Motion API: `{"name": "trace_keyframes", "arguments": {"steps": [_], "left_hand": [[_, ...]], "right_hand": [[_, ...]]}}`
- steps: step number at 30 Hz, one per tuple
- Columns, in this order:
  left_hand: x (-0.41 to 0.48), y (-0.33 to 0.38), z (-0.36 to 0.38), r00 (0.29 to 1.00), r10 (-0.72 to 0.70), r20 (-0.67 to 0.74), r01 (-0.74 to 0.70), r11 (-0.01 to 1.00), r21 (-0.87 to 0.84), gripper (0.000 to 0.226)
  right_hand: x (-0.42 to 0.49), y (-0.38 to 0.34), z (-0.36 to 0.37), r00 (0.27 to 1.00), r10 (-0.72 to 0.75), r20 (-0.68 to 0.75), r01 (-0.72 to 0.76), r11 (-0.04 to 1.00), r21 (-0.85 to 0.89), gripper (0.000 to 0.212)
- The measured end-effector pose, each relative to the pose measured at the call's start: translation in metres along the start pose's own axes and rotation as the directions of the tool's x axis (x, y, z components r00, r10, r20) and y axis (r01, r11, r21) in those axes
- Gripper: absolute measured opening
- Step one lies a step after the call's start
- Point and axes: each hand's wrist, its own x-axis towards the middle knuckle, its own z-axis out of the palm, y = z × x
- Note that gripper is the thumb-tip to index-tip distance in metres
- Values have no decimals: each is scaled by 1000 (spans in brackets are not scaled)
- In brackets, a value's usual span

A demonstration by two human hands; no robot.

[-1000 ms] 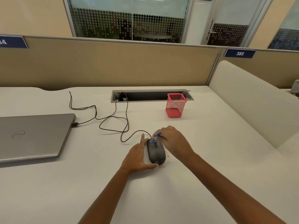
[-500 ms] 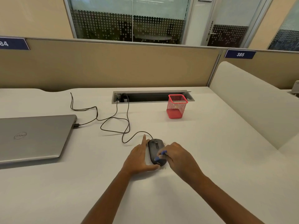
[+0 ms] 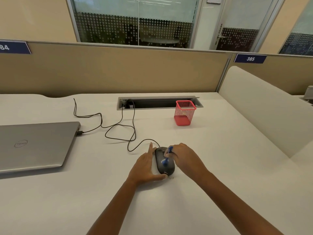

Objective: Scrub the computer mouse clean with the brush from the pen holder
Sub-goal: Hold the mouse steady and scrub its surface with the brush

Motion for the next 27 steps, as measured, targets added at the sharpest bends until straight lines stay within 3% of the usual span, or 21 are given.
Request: {"name": "trace_keyframes", "arguments": {"steps": [4,8,11,19,22,27], "left_hand": [[1,0,-1,1000,9,0,-9,1000,2,122],[0,1,-1,1000,11,-2,-11,1000,-7,120],[-1,1,-1,1000,2,-9,-3,1000,-15,121],[-1,1,0,1000,-1,-10,0,1000,-14,122],[0,2,-1,1000,1,-3,-1,1000,-6,124],[1,2,-1,1000,8,-18,-8,1000,-3,123]], "right_hand": [[1,-7,-20,999,12,-39,-6,988,157,28],[16,-9,-13,993,41,-106,-34,997,72,29],[14,-8,-2,998,58,-26,-58,998,-2,29],[-10,-11,-19,999,5,44,-7,999,52,30],[6,-19,-20,999,-6,-48,10,996,85,30],[21,-24,-1,994,-81,-73,76,994,-76,31]]}}
